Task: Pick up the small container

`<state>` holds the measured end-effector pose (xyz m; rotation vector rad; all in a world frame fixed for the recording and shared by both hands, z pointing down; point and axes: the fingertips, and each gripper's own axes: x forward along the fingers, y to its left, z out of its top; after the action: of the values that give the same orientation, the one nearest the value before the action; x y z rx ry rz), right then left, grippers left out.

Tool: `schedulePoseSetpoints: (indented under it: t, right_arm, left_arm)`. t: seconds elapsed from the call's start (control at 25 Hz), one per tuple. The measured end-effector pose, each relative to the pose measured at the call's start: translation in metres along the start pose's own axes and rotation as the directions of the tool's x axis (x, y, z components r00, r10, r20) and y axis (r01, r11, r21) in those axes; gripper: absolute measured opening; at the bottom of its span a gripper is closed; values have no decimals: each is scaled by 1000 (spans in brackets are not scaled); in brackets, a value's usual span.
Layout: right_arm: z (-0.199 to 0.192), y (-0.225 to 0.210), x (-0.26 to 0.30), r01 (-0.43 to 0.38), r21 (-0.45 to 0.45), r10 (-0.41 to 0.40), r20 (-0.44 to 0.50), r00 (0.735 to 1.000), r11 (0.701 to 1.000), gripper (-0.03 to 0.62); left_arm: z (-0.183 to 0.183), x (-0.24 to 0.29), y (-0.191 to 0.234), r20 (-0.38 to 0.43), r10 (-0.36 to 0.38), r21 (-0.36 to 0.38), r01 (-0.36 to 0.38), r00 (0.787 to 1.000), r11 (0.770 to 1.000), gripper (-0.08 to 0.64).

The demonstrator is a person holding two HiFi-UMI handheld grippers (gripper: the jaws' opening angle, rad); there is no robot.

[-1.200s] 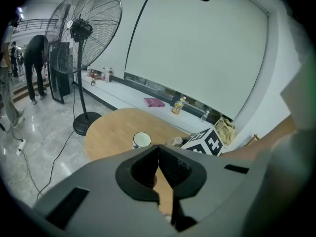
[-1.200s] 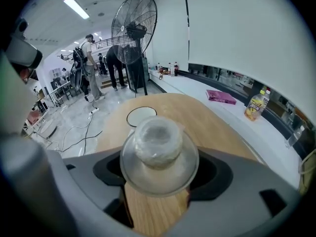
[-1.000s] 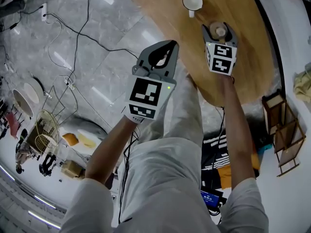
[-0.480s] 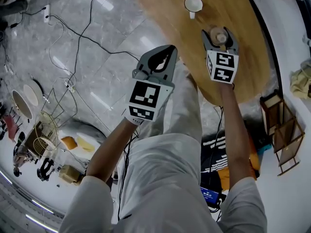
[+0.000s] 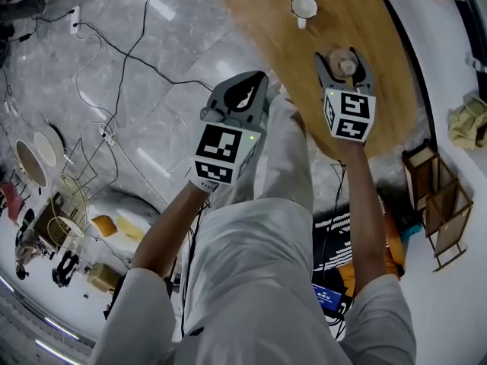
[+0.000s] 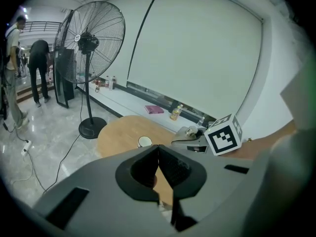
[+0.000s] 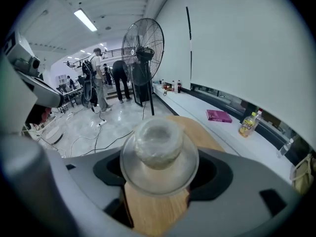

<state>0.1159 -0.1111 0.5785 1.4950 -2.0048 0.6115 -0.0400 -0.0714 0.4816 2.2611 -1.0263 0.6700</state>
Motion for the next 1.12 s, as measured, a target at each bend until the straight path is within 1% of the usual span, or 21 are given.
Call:
schedulePoseSetpoints:
  t: [0.4,0.8,1.12]
  right_arm:
    - [26,28,-55,-41,-69,43,32,999,997,337]
    - [57,50,-112,-45,-49,49,70,996,998,337]
    - [74,57,-150,-37,-47,41,85,995,998,337]
  left_arm:
    - [13,-40,1,49,10,-38,-8,999,999,20]
    - [32,-86,-10,109,23,-52,-18,994,998,20]
    - [49,-119,-17,165,42,-58,-33,985,998,20]
